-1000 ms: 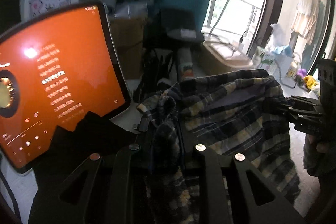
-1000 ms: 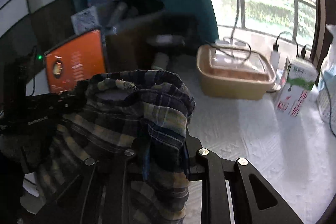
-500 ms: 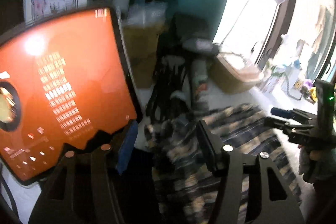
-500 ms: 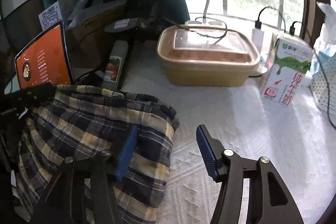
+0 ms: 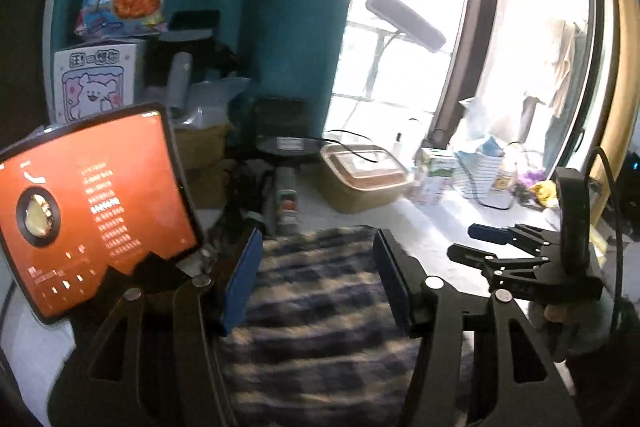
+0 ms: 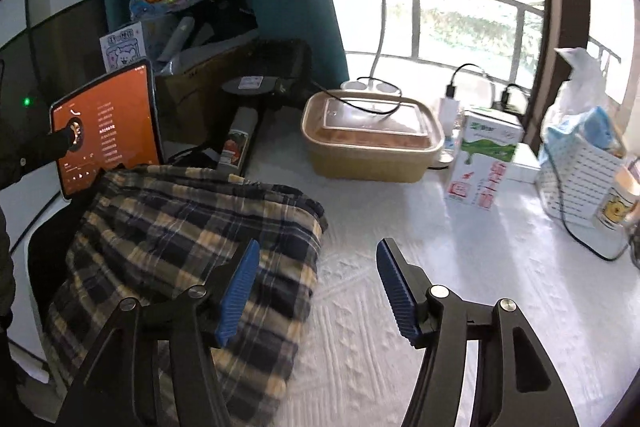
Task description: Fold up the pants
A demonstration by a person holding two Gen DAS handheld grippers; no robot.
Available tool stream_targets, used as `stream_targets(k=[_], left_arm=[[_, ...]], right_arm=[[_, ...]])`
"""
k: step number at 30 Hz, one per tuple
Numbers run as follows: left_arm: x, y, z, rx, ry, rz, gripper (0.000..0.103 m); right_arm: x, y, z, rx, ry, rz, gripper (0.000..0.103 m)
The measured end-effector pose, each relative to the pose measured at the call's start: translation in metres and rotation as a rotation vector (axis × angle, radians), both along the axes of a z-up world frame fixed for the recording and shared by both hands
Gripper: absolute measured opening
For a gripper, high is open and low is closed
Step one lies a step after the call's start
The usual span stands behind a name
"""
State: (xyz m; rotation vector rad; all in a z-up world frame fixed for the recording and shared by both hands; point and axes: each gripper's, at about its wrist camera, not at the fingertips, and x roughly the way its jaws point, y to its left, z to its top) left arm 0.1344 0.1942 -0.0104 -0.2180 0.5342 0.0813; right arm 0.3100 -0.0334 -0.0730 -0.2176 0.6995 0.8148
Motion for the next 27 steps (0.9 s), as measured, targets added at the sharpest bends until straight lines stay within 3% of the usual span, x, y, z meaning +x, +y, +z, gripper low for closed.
stream_targets(k=[6, 8, 11, 15, 20, 27], left_arm=[[-0.022, -0.029, -0.004, -0.044, -0.012, -0.011, 0.058], [-0.028, -0.039, -0.006, -0.031, -0.010, -0.002, 0.058], [-0.034, -0.057, -0.007, 0.026, -0.004, -0.002, 0.058], [-0.043, -0.086, -0.001, 0.116, -0.028, -0.025, 0.077], [-0.049, -0.122, 0.012, 0.138, -0.051, -0.107, 0.087], [-0.062, -0.155, 0.031, 0.163, -0.113, -0.134, 0.089]], right_arm=[[-0.023, -0.039, 0.017, 0.036, -0.013, -0.030, 0.068], [-0.033, -0.054, 0.025, 0.048, -0.035, -0.043, 0.077], [-0.048, -0.077, 0.036, 0.060, -0.067, -0.068, 0.080], [-0.065, -0.108, 0.047, 0.063, -0.114, -0.115, 0.085], [-0.090, -0.156, 0.063, 0.092, -0.168, -0.206, 0.088], [-0.123, -0.212, 0.092, 0.133, -0.274, -0.319, 0.099]])
